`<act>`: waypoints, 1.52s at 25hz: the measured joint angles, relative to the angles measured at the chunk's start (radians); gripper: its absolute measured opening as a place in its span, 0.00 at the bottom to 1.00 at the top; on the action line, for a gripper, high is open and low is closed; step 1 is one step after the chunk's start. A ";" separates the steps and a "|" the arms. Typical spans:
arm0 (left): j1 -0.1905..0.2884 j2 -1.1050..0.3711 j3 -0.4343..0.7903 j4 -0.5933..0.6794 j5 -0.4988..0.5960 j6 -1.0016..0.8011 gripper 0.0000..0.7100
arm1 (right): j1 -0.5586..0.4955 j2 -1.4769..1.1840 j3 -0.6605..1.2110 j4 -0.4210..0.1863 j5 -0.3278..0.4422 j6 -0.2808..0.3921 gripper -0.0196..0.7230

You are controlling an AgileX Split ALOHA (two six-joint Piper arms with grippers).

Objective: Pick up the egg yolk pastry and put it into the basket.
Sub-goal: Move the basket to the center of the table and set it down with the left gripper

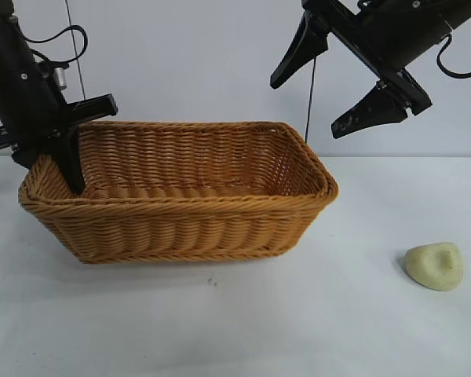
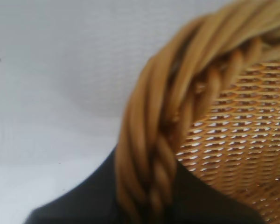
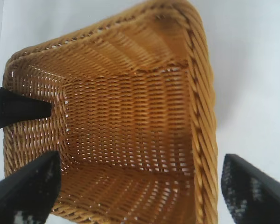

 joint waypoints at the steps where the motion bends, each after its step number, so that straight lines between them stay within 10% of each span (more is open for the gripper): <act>1: -0.008 0.009 -0.006 0.000 0.007 0.018 0.12 | 0.000 0.000 0.000 0.000 0.000 0.000 0.92; 23: -0.019 0.082 0.080 -0.039 -0.148 0.026 0.14 | 0.000 0.000 0.000 0.000 0.000 0.023 0.92; 26: -0.019 0.082 0.080 -0.047 -0.148 0.014 0.30 | 0.000 0.000 0.000 0.000 0.000 0.023 0.92; 31: -0.019 0.082 0.080 -0.051 -0.142 0.010 0.85 | 0.000 0.000 0.000 0.000 0.000 0.023 0.92; 38: -0.019 0.057 0.080 -0.045 -0.072 0.010 0.97 | 0.000 0.000 0.000 0.000 0.000 0.024 0.92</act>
